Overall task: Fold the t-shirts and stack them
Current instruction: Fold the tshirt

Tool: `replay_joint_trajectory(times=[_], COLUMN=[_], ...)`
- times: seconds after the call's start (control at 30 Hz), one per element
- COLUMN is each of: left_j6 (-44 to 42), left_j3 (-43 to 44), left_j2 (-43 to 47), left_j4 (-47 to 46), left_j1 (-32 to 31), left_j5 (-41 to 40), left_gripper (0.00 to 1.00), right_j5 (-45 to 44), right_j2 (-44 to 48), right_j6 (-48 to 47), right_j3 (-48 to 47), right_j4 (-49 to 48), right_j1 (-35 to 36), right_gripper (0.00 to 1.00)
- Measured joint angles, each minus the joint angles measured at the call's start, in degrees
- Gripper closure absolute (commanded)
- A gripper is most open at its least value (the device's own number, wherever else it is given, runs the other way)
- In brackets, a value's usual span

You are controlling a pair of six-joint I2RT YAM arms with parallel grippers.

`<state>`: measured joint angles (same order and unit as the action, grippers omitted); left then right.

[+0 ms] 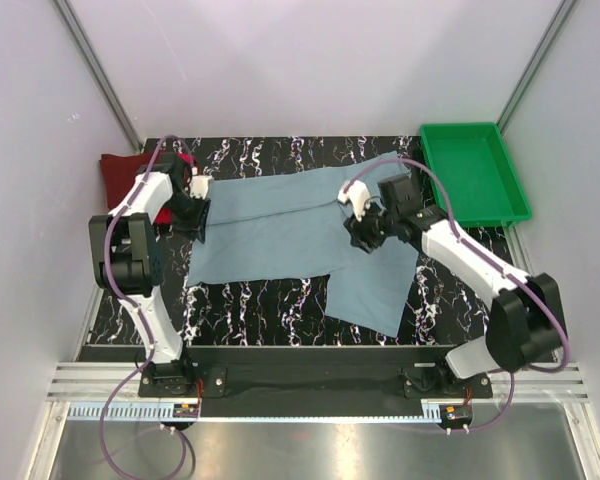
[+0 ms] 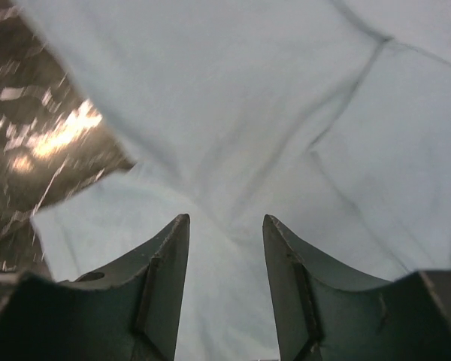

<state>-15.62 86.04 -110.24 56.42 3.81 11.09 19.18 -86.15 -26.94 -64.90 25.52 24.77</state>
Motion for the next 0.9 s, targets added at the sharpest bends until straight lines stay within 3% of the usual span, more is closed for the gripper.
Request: replay_joint_trajectory(times=[0.13, 0.3, 0.73, 0.9], left_j6=[-0.9, 1.5, 4.0, 2.3], left_j3=[0.2, 3.9, 7.1, 3.2], left_j2=[-1.1, -3.0, -3.1, -3.1], left_j4=[-1.2, -1.7, -3.5, -5.5], left_j1=[-0.2, -0.5, -3.7, -6.6], left_j5=[3.1, 5.4, 5.1, 4.5], left_gripper=[0.61, 0.61, 0.6, 0.6], right_j5=[2.5, 7.6, 13.3, 15.7], right_j2=[6.6, 12.0, 10.9, 8.5], right_j6=[-8.8, -15.3, -22.1, -22.0], right_j3=[7.9, 13.5, 13.5, 13.6], right_j4=[2.0, 11.8, 26.8, 32.6], right_j1=[2.3, 4.2, 4.5, 6.5], right_gripper=[0.51, 0.51, 0.53, 0.56])
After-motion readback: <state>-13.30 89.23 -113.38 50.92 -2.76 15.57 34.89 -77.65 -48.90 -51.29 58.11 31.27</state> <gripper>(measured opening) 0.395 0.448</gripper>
